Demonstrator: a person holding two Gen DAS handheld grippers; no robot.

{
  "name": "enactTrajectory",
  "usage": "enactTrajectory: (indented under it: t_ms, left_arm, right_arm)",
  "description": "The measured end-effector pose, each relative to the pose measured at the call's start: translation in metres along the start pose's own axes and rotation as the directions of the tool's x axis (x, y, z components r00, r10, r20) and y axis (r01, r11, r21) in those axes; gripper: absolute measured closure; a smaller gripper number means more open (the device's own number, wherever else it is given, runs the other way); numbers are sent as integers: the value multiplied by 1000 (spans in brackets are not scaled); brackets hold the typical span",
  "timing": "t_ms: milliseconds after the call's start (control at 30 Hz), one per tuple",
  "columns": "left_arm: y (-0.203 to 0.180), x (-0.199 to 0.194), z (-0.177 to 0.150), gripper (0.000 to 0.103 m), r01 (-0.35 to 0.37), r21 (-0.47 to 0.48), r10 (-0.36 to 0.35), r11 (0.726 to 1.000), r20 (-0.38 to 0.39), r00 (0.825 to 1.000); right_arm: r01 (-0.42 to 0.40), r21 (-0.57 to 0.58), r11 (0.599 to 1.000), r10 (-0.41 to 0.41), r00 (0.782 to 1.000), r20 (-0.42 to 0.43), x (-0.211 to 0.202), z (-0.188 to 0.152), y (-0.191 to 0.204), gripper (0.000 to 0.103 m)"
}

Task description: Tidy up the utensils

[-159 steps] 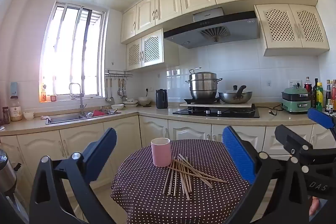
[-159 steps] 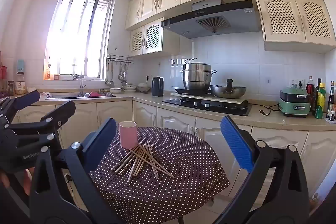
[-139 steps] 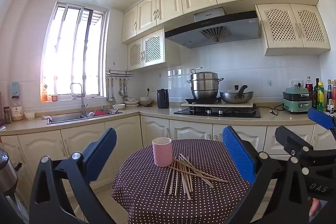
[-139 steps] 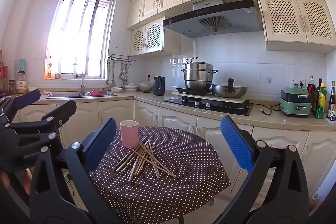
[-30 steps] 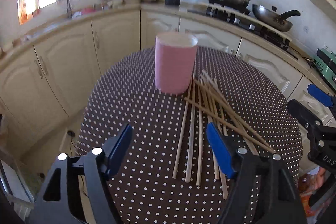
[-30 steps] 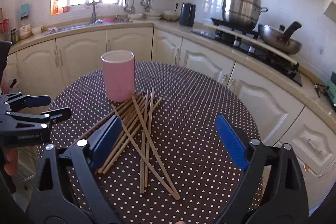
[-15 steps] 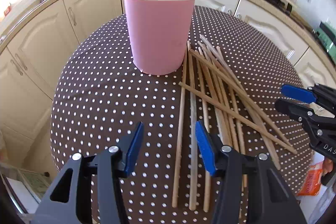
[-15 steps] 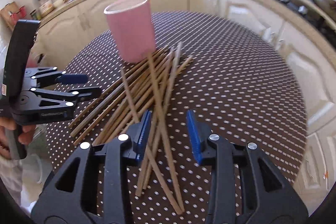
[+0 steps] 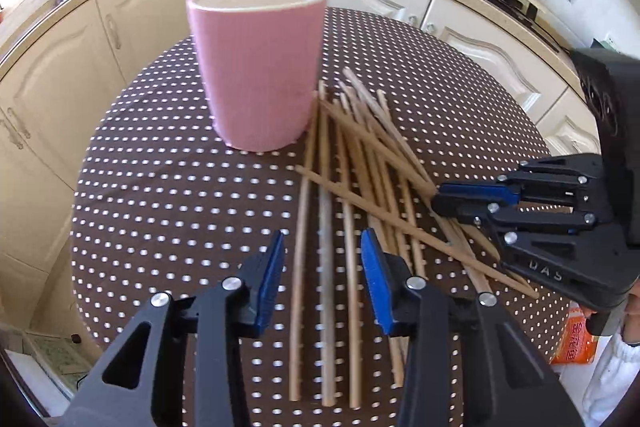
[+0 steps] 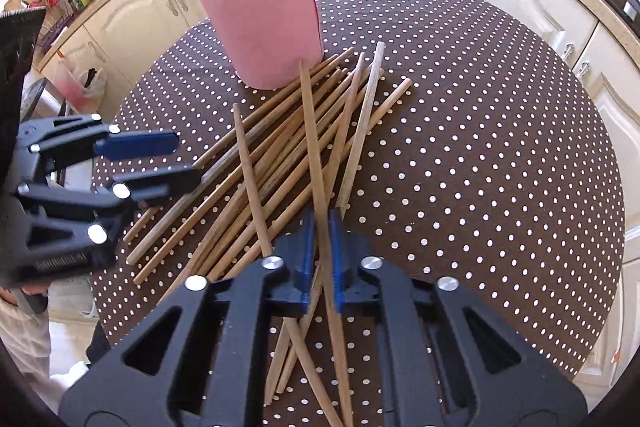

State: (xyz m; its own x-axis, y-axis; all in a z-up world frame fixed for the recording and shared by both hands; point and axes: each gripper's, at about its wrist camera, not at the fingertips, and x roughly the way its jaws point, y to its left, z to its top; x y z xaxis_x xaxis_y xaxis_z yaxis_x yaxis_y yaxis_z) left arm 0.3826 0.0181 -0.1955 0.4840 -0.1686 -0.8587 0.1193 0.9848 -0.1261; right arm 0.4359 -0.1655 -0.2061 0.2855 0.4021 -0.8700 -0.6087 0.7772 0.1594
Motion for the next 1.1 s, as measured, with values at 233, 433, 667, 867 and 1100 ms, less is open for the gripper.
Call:
enactTrajectory:
  t_ms: [233, 433, 667, 867, 1100]
  left_arm:
    - [-24, 17, 4, 64, 14, 19, -13, 1000, -37, 999]
    - [-34, 27, 13, 64, 11, 2, -11, 1000, -49, 999]
    - [-33, 40, 30, 64, 10, -122, -19, 993, -79, 997]
    - [-30, 43, 43, 64, -10, -187, -3, 982, -70, 998]
    - [-29, 52, 61, 64, -36, -224, 24, 974, -55, 998]
  right_arm:
    - [0, 22, 1000, -1, 1000, 4, -11, -11, -6, 96]
    - [-21, 61, 998, 19, 1000, 23, -27, -29, -26, 96]
    - [-27, 68, 997, 26, 1000, 16, -27, -33, -30, 96]
    - [-32, 68, 997, 31, 999, 8, -25, -34, -26, 96]
    - [-42, 73, 996, 42, 999, 1, -20, -29, -25, 96]
